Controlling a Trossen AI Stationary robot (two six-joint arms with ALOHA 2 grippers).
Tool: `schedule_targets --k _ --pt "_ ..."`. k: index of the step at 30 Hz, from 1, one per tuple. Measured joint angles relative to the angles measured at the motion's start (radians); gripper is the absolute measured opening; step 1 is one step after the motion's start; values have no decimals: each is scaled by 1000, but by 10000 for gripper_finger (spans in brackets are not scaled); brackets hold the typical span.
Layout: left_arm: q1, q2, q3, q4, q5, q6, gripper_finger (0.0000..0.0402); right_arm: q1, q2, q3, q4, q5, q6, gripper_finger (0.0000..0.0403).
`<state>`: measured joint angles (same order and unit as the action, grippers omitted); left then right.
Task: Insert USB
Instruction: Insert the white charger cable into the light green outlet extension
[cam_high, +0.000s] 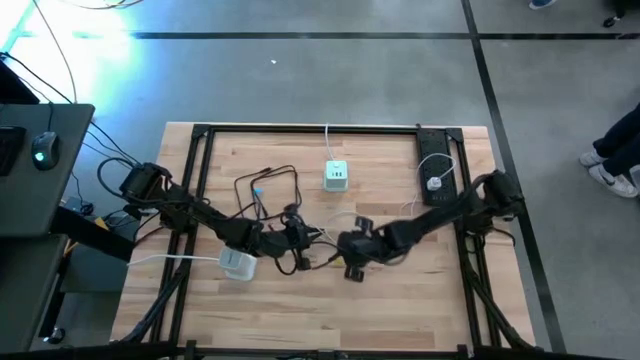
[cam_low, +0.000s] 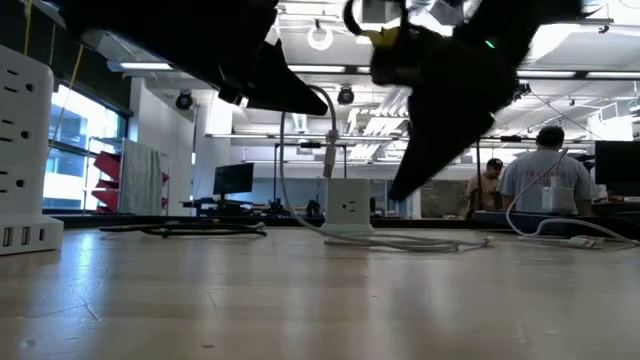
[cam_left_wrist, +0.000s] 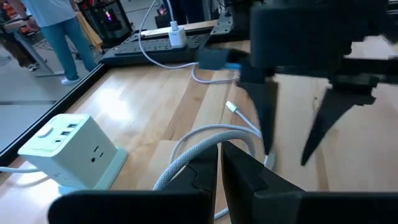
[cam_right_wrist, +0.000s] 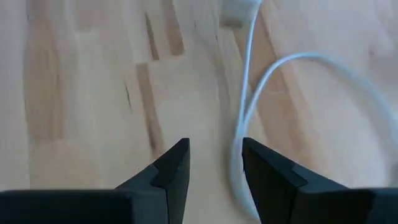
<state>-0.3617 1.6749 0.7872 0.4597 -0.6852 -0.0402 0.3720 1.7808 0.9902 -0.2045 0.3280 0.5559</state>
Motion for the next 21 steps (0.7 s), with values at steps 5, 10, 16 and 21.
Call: schedule_targets --k 5,10,16,21 --pt "-2 0 0 0 -2 0 0 22 -7 -145 366 65 7 128" --pt "1 0 0 -1 -17 0 0 4 -8 -180 564 106 -69 130" --pt "1 0 0 0 -23 0 0 -2 -6 -165 545 269 -101 160" --pt "1 0 0 1 -24 0 0 -13 -6 -165 545 297 -87 208"
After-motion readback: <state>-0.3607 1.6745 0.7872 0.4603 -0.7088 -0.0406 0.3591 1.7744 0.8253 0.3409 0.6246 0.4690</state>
